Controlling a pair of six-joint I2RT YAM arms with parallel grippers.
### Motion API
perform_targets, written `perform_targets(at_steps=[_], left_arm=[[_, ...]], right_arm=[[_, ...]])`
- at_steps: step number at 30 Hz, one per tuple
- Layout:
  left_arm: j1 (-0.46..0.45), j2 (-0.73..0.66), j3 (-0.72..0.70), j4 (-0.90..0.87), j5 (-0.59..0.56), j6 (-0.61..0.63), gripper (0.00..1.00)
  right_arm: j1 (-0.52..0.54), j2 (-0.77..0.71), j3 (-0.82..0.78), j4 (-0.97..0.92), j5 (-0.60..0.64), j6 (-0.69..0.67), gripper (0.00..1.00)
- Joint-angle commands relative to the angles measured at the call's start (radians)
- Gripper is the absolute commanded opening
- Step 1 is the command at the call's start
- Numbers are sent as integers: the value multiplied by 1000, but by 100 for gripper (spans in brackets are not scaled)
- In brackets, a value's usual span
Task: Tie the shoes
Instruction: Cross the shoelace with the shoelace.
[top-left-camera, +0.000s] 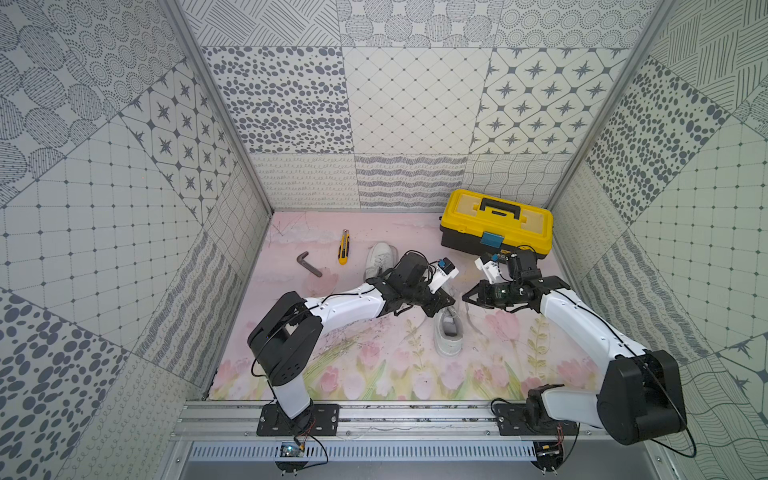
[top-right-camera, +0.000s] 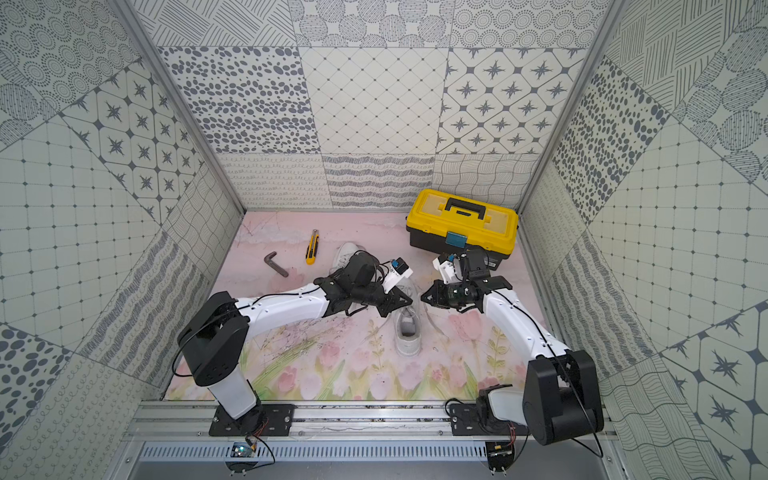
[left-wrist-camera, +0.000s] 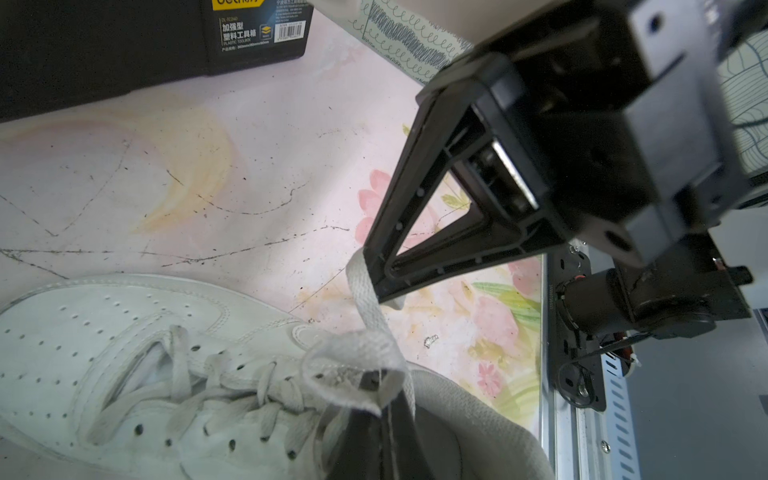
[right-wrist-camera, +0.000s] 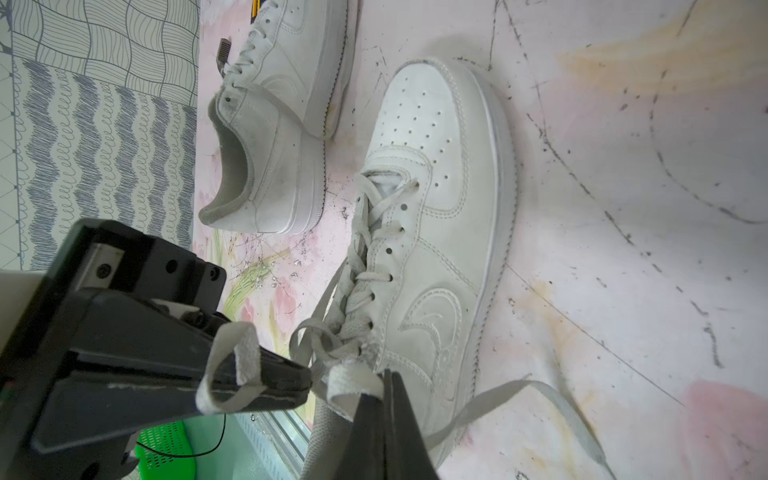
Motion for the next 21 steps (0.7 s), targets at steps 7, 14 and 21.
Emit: perform_targets(at_steps=[7, 14, 21], left_arm=[[14, -10, 9, -15, 62, 62, 0], [13, 0, 8, -24, 76, 69, 0], [8, 36, 59, -67, 123, 107, 0]], right_arm=[[-6, 18, 81, 45, 81, 50, 0], [-7, 80, 136, 43, 78, 42, 0], [-5, 141, 150, 64, 59, 29, 0]])
